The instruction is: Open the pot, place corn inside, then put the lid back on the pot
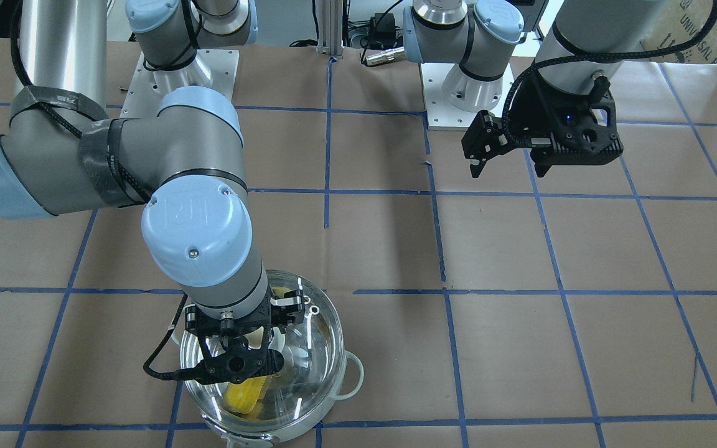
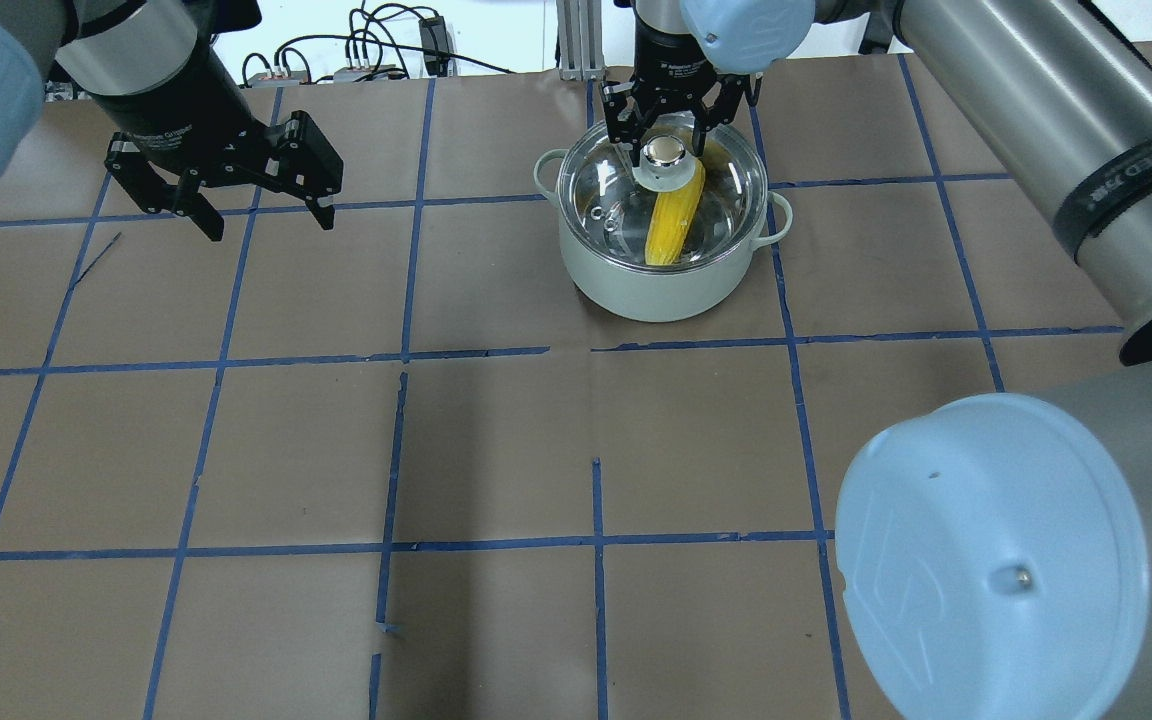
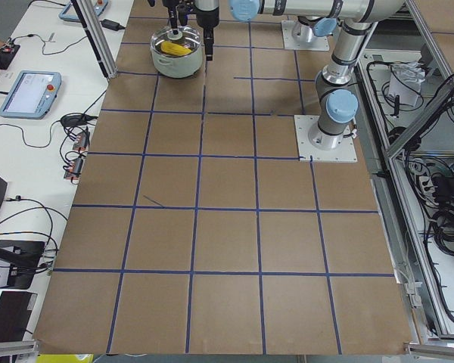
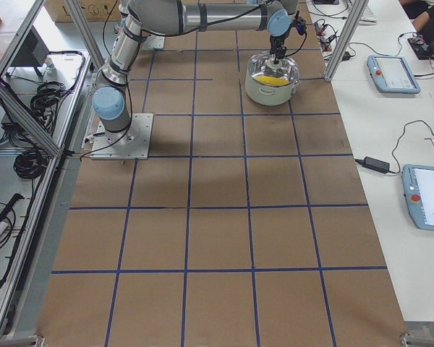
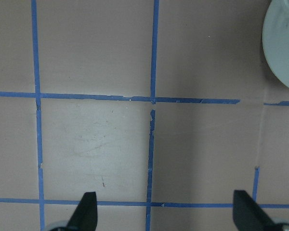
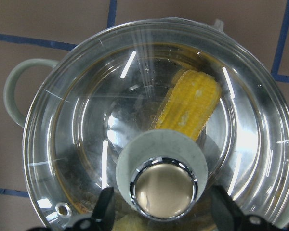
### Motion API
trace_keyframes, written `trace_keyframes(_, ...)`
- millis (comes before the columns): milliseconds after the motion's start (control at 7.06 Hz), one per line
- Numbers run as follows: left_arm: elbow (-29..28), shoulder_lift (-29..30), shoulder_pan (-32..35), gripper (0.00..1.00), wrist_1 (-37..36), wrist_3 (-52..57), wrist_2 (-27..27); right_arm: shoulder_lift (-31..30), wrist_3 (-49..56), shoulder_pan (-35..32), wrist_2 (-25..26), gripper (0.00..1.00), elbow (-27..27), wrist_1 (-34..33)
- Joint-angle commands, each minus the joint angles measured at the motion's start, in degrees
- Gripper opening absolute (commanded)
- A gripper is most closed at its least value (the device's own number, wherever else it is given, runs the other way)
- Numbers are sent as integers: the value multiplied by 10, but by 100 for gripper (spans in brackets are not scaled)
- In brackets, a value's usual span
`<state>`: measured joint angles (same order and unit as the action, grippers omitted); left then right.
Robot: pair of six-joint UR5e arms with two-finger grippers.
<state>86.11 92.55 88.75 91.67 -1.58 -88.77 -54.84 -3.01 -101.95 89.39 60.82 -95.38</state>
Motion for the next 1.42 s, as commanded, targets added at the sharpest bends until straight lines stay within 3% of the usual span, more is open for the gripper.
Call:
trace_keyframes(0, -1, 0, -1, 100, 0, 0, 0, -1, -1, 5, 1, 79, -10, -3)
trace_keyframes(425, -2, 1, -1, 100, 0, -1, 0, -25, -1, 18, 27, 82, -43, 1)
trace_keyframes(709, -2, 0, -1, 100, 0, 0, 0, -93, 22, 69, 23, 82, -43, 70)
trace_keyframes(992, -2, 0, 0, 100, 0, 0, 0, -183, 31, 87, 20, 81, -35, 197)
trace_keyframes(1276, -2, 0, -1, 100, 0, 0, 0, -237, 29, 89, 7, 80, 8, 212)
